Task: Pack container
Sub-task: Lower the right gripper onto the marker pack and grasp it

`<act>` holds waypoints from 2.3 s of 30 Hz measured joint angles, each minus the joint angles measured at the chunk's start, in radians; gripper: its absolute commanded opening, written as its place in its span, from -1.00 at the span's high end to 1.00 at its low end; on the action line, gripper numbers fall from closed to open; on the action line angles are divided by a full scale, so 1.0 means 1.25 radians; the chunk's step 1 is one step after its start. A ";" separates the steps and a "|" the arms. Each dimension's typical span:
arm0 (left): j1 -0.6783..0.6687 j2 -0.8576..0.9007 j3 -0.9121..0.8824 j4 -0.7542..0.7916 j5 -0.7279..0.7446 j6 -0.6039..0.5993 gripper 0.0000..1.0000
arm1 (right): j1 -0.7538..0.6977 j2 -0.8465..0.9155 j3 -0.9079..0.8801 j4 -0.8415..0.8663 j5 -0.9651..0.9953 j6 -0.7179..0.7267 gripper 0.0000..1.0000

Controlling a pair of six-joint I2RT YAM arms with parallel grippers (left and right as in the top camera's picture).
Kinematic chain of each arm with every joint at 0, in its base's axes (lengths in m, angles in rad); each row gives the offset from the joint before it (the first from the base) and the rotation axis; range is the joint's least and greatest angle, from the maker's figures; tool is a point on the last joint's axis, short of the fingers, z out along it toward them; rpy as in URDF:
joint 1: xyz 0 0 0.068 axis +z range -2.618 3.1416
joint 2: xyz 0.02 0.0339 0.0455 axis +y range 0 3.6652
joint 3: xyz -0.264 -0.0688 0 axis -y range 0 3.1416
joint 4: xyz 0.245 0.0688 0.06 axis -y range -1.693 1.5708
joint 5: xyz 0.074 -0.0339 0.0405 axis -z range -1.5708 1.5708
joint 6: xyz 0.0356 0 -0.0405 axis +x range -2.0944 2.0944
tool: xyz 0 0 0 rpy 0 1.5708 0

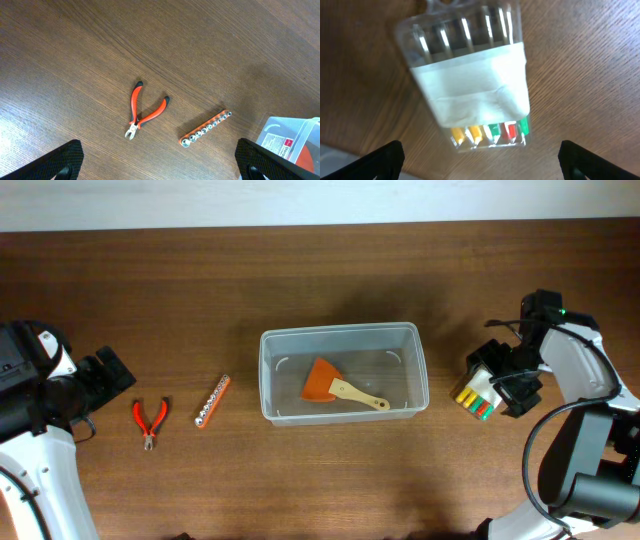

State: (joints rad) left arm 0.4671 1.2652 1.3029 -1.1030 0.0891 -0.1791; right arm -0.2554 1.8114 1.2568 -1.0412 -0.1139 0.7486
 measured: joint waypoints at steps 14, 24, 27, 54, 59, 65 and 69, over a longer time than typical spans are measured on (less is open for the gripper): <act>0.000 0.000 0.000 -0.012 0.000 0.000 -0.98 | 0.000 0.000 -0.020 0.028 0.101 0.031 -0.97; 0.000 0.000 0.000 -0.025 0.000 0.000 -0.98 | 0.000 -0.003 -0.079 0.127 0.108 0.014 -0.97; 0.000 0.000 0.000 -0.026 0.000 0.000 -0.98 | 0.000 -0.003 -0.085 0.143 0.103 0.001 -0.97; 0.000 0.000 0.000 -0.027 0.000 0.000 -0.98 | 0.000 0.000 -0.091 0.182 0.070 -0.099 -0.97; 0.000 0.000 0.000 -0.027 0.000 0.000 -0.98 | 0.000 0.012 -0.100 0.202 0.069 -0.101 -0.97; 0.000 0.000 0.000 -0.027 0.000 0.000 -0.98 | 0.000 0.032 -0.122 0.221 0.072 -0.100 -0.97; 0.000 0.000 0.000 -0.027 0.000 0.000 -0.98 | 0.000 0.033 -0.122 0.237 0.084 -0.100 -0.97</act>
State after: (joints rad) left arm 0.4671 1.2652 1.3029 -1.1366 0.0891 -0.1791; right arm -0.2554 1.8523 1.1046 -0.7448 -0.0090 0.6235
